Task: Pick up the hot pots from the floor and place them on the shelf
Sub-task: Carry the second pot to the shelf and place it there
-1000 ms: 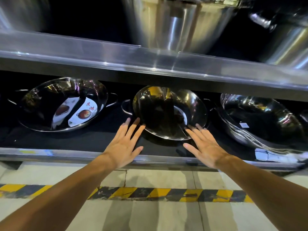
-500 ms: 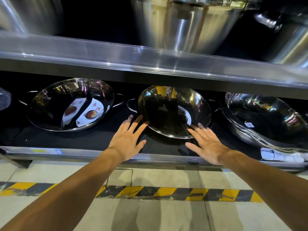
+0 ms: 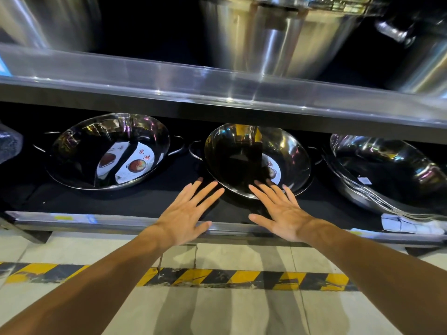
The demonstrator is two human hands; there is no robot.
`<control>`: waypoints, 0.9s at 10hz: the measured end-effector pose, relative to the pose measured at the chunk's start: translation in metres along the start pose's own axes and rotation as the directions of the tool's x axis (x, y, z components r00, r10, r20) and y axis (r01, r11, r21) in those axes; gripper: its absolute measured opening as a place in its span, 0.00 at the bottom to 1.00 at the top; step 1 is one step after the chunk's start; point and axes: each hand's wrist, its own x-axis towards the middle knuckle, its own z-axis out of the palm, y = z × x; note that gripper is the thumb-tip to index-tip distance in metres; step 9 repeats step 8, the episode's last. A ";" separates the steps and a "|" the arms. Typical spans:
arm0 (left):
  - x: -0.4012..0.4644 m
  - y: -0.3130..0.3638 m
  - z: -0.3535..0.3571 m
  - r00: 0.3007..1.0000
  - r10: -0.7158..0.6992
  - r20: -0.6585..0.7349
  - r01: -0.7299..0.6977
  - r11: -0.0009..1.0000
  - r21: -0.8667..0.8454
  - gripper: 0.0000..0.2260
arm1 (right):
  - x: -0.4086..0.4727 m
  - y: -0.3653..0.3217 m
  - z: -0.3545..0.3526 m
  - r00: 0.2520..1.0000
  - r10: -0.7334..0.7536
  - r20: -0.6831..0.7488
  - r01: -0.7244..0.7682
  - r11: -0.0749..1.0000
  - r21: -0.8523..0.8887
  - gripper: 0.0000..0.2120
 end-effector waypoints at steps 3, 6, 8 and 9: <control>-0.023 -0.060 -0.018 0.896 -0.435 -0.089 0.443 0.891 0.104 0.33 | 0.013 -0.028 -0.011 0.992 -0.045 -0.121 0.052 0.997 0.052 0.34; -0.075 -0.107 -0.008 0.759 -0.644 0.099 0.640 0.765 0.074 0.31 | 0.027 -0.066 -0.005 0.995 -0.074 -0.061 0.076 0.997 0.030 0.36; -0.085 -0.100 -0.024 0.825 -0.565 0.002 0.564 0.823 0.076 0.31 | 0.024 -0.066 -0.008 0.979 -0.120 -0.166 0.122 0.993 0.003 0.35; -0.085 -0.100 -0.024 0.825 -0.565 0.002 0.564 0.823 0.076 0.31 | 0.024 -0.066 -0.008 0.979 -0.120 -0.166 0.122 0.993 0.003 0.35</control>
